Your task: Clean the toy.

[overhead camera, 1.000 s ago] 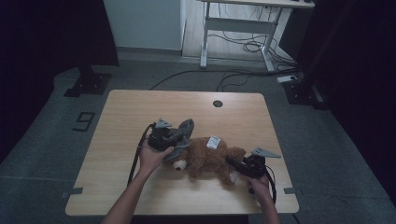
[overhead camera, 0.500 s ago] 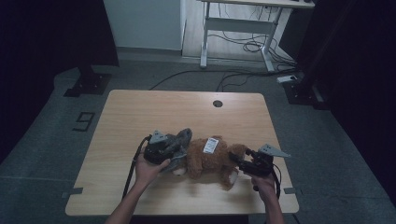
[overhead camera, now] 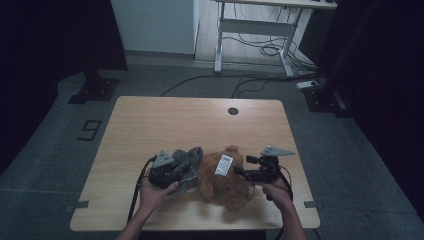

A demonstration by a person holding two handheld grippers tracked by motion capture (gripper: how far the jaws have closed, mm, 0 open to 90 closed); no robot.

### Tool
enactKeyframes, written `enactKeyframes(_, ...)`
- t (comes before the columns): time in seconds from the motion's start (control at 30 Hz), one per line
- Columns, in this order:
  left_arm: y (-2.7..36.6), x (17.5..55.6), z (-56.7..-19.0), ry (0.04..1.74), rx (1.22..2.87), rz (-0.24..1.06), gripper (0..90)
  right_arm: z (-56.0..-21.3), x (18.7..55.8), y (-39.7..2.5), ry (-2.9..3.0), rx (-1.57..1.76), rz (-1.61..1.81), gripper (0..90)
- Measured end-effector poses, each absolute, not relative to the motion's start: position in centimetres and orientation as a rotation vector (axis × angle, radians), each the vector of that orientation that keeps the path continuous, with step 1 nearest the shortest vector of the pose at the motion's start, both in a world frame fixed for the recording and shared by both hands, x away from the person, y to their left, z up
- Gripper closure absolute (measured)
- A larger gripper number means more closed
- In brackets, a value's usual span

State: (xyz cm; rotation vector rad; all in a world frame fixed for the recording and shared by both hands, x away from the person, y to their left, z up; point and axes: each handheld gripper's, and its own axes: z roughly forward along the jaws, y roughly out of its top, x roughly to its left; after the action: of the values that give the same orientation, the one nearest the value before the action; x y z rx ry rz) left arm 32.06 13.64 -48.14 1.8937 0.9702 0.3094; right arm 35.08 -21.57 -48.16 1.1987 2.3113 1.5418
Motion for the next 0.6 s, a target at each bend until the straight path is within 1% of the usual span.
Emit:
enactKeyframes(0.07, 13.7, 31.9, -48.2, 0.969, 1.896, 0.310, 77.0, -48.7, 35.1, -21.2, 2.330, 1.209, 1.542, 13.1)
enactKeyframes(0.1, 14.0, 31.5, -48.2, 0.967, 1.893, 0.303, 77.0, -49.9, 35.2, -21.0, 2.344, 1.250, 1.608, 8.8)
enactKeyframes(0.2, 14.1, 31.0, -48.3, 0.958, 1.898, 0.301, 76.9, -50.6, 34.9, -20.8, 2.410, 1.253, 1.615, 6.6)
enactKeyframes(0.3, 14.2, 30.7, -48.4, 0.955, 1.898, 0.299, 76.9, -50.9, 34.5, -20.3, 2.479, 1.207, 1.596, 6.6)
enactKeyframes(0.33, 14.2, 30.7, -48.4, 0.955, 1.898, 0.299, 76.9, -51.0, 34.4, -20.0, 2.495, 1.189, 1.591, 9.2)
enactKeyframes(0.4, 14.3, 30.5, -48.5, 0.961, 1.887, 0.296, 76.9, -51.3, 34.2, -19.6, 2.512, 1.158, 1.593, 17.7)
enactKeyframes(0.47, 14.5, 30.5, -48.7, 0.966, 1.873, 0.294, 76.9, -51.7, 34.1, -19.4, 2.512, 1.146, 1.600, 30.6)
enactKeyframes(0.5, 14.5, 30.5, -48.7, 0.965, 1.869, 0.295, 76.9, -51.7, 34.1, -19.4, 2.512, 1.146, 1.600, 30.6)
enactKeyframes(0.53, 14.5, 30.5, -48.7, 0.964, 1.866, 0.298, 76.9, -52.0, 33.8, -19.4, 2.472, 1.124, 1.631, 45.2)
enactKeyframes(0.6, 14.4, 30.5, -48.6, 0.964, 1.866, 0.305, 76.9, -52.0, 33.5, -19.5, 2.436, 1.118, 1.647, 53.2)
